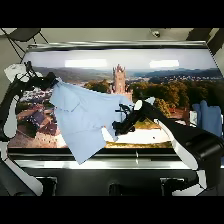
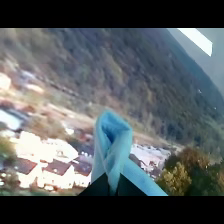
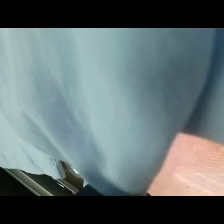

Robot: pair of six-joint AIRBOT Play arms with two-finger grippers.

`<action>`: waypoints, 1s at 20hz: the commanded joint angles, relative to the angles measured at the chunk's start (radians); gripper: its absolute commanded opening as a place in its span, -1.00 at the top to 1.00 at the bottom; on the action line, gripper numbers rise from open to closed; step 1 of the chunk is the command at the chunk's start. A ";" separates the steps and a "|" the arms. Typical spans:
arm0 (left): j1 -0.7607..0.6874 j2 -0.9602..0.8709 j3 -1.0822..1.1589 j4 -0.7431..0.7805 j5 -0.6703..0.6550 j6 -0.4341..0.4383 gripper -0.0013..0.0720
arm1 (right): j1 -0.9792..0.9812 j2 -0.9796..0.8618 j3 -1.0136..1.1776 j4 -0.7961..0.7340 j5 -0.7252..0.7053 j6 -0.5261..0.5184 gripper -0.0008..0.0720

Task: Fold the shirts.

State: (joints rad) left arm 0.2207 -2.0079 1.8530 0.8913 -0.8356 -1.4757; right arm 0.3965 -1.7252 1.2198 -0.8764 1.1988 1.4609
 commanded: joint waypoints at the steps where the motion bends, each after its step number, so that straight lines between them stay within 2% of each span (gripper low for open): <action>1: -0.001 0.084 0.003 -0.002 -0.039 0.060 0.88 | -0.018 0.070 0.061 -0.113 0.007 -0.002 0.84; 5: -0.005 0.338 0.003 -0.003 -0.001 0.066 0.88 | -0.134 0.307 0.315 -0.565 -0.011 0.100 0.84; 8: -0.012 0.597 0.003 -0.010 0.003 0.075 0.88 | -0.228 0.503 0.552 -0.751 -0.186 0.153 0.84; 10: -0.016 0.774 0.003 -0.009 0.011 0.093 0.88 | -0.272 0.615 0.667 -0.761 -0.312 0.187 0.84; 12: -0.016 0.936 0.003 -0.006 0.038 0.093 0.88 | -0.275 0.702 0.730 -0.767 -0.356 0.188 0.84; 16: -0.016 1.157 0.003 0.054 0.143 0.084 0.89 | -0.275 0.812 0.749 -0.768 -0.333 0.190 0.84; 20: -0.016 1.219 0.003 0.069 0.167 0.084 0.89 | -0.275 0.849 0.751 -0.815 -0.279 0.254 0.84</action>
State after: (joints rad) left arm 0.2050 -0.8547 1.8561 0.9333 -0.7017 -1.3891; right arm 0.1246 -0.9142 1.9583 -1.6459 0.8852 1.6691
